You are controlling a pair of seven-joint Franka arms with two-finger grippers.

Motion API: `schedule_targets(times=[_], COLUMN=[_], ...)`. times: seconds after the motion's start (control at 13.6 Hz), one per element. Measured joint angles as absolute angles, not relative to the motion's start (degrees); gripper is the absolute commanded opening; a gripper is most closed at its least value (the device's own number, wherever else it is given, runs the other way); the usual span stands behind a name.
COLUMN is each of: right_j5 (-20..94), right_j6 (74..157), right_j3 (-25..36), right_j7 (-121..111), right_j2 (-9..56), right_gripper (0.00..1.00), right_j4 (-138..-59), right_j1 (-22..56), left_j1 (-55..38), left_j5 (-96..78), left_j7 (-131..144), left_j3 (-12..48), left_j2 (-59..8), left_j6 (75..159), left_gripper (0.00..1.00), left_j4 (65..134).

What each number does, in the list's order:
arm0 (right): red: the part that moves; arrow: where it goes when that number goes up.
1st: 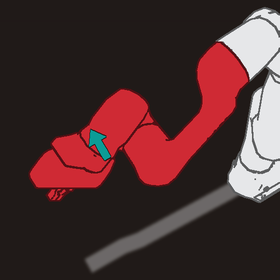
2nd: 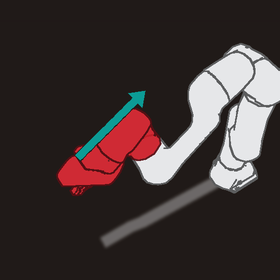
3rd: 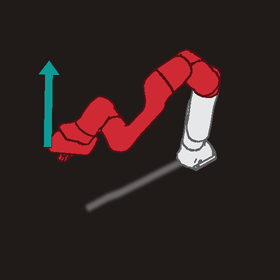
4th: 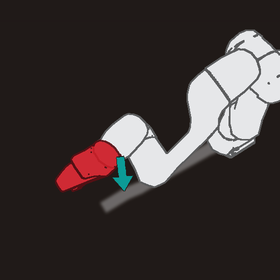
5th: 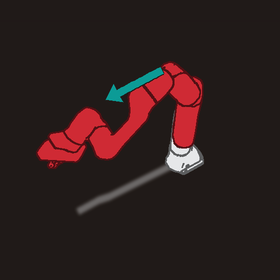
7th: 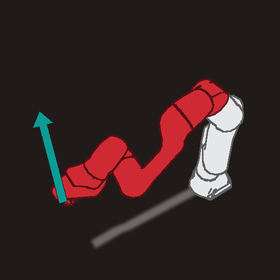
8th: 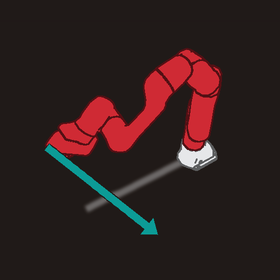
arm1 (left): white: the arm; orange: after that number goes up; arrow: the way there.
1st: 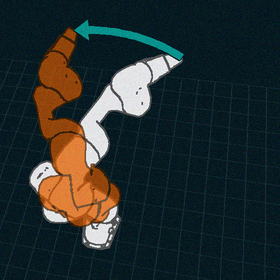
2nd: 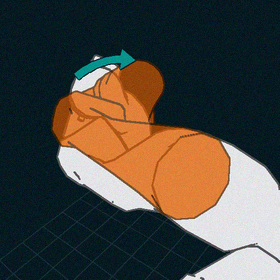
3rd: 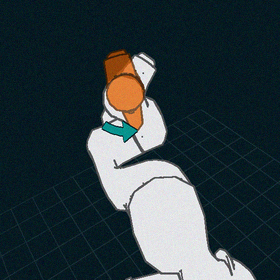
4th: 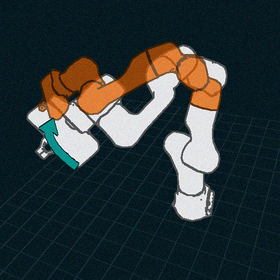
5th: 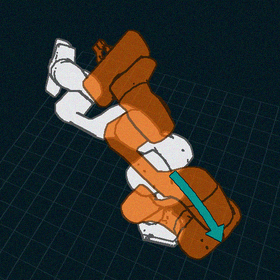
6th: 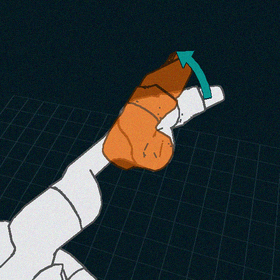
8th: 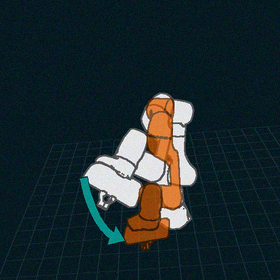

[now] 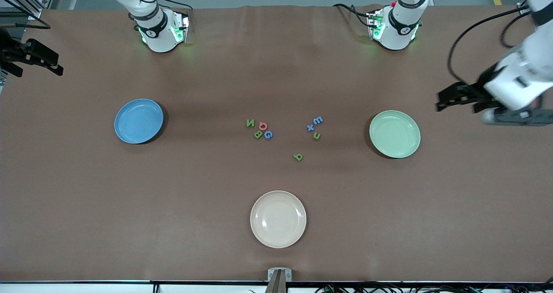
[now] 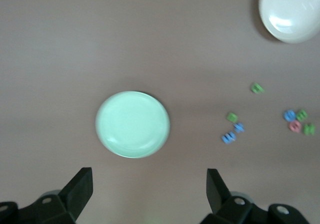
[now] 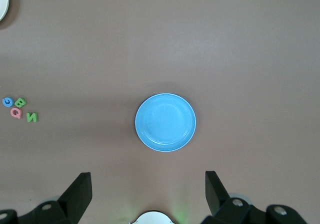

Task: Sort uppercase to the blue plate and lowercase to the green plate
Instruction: 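Move the left gripper over a green letter while the right gripper approaches letters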

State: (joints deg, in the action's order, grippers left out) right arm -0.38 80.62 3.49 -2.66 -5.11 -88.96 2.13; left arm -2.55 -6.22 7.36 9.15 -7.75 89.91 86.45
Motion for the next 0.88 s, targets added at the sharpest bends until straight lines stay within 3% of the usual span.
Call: schedule_targets(times=[0.59,0.88], right_j5=[-0.4,-0.4], right_j6=[80.6,81.0], right_j3=[3.6,3.7], right_j7=[-2.7,-2.7], right_j2=[-3.4,2.7], right_gripper=[1.0,1.0], right_j4=[-89.0,-89.2], right_j1=[2.1,1.7], left_j1=[-24.6,-27.6], left_j5=[-0.8,0.2], left_j7=[36.9,44.5], left_j3=[11.1,11.0], left_j2=[-27.6,-36.0], left_j6=[110.4,118.0], left_gripper=[1.0,1.0], left_j4=[87.1,85.4])
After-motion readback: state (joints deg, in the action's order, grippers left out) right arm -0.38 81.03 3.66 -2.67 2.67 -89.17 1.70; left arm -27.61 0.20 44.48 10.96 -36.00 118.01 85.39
